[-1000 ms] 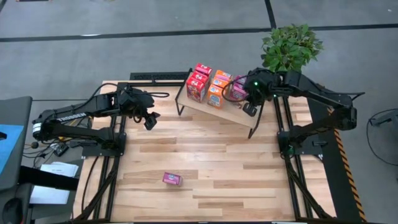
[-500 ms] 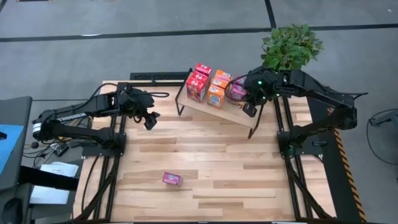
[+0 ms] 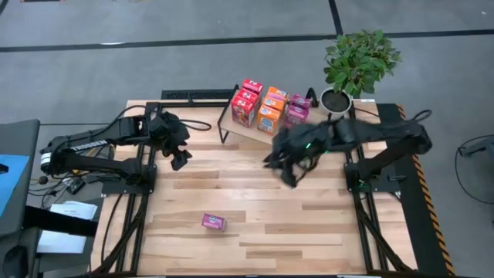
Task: Stack cereal on shelf
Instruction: Put the purple cereal box on the shelf aligned with the other purple cereal boxes
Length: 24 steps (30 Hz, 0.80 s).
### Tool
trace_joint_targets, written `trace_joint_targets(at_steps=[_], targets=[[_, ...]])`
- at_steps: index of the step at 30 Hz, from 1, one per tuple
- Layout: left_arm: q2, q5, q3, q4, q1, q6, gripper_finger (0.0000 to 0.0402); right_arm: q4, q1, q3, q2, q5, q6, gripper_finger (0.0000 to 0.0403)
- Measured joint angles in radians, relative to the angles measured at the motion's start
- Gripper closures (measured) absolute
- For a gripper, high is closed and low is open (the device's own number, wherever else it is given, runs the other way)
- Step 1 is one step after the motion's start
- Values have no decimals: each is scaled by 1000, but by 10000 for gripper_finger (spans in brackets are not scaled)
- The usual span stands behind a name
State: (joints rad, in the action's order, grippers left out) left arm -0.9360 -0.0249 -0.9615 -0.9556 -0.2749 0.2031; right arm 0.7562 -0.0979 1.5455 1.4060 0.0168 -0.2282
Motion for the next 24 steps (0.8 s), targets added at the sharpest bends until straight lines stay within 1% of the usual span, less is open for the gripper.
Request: trace_joint_targets(at_steps=[3,6,9,11,15,17,21,24], targets=[[0,-7,0,-6,0,-1,136,-108,-65,0,85,-62,-9,255],[0,-7,0,-6,0,-23,136,-242,-113,0,178,-96,-42,196],[0,-9,0,-5,0,-38,136,-355,-145,0,259,-99,-91,145],[0,-14,0,-4,0,-48,136,-402,-161,0,313,-99,-122,123],[0,-24,0,-4,0,-76,136,-464,-181,0,406,-105,-164,107],[0,-45,0,1,0,-71,136,-491,-191,0,444,-109,-167,106],[1,-69,0,3,0,-59,136,-611,-213,3,528,-108,-167,106],[1,-69,0,4,0,-40,136,-624,-231,46,588,-120,-164,106]])
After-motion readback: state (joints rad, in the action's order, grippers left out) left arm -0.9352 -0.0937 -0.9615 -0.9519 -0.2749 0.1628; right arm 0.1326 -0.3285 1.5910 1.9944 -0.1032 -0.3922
